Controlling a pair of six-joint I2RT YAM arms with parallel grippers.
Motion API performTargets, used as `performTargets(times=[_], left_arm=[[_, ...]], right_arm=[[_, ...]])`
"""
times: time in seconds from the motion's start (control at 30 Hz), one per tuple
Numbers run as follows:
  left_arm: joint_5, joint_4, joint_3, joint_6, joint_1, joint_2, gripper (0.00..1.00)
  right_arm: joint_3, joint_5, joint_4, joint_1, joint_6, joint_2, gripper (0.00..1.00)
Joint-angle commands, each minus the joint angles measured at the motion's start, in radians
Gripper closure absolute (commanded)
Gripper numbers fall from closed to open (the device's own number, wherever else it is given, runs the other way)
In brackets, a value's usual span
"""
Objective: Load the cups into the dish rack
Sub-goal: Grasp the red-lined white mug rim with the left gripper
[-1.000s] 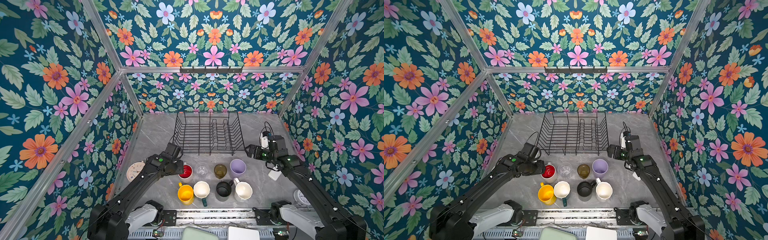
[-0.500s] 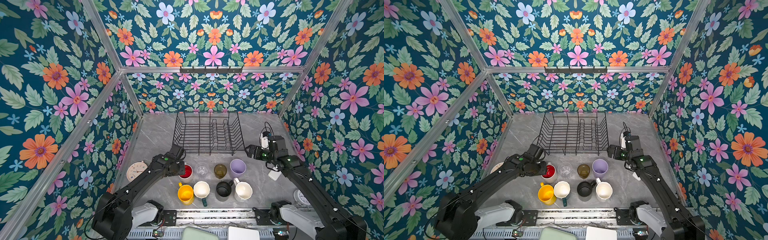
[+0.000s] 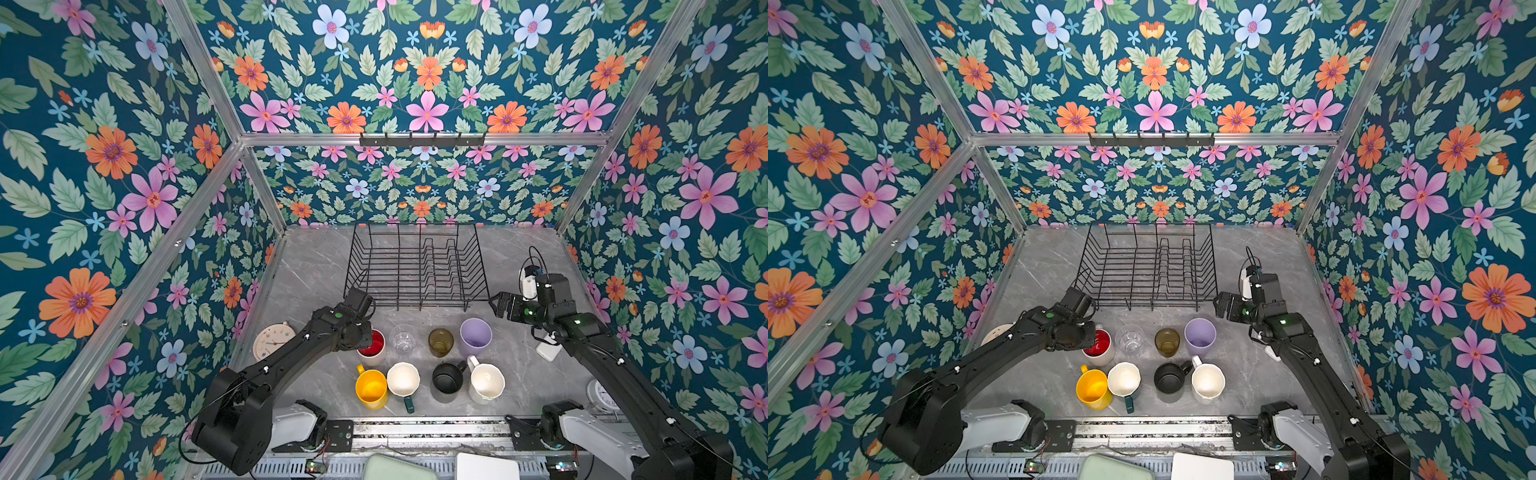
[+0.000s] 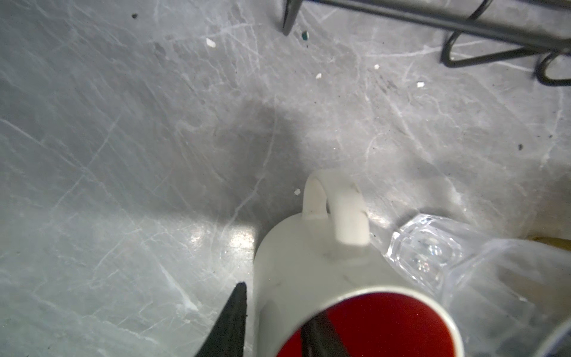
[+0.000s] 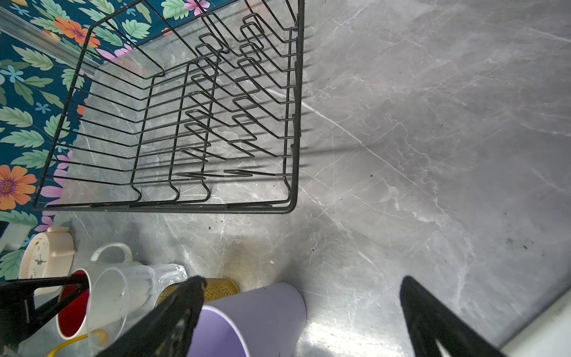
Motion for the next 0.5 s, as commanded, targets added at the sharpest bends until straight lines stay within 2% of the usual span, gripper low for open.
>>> performTargets(times=[0.0, 0.47], left_arm=[[-0.02, 0.01, 0.0, -0.01, 0.001, 0.001, 0.73], [-0.049, -0.017, 0.003, -0.007, -0.001, -0.007, 1.0]], right_arm=[[-0.001, -0.003, 0.019, 0.0, 0.004, -0.003, 0.01], [-0.016, -0.008, 0.025, 0.001, 0.007, -0.009, 0.01]])
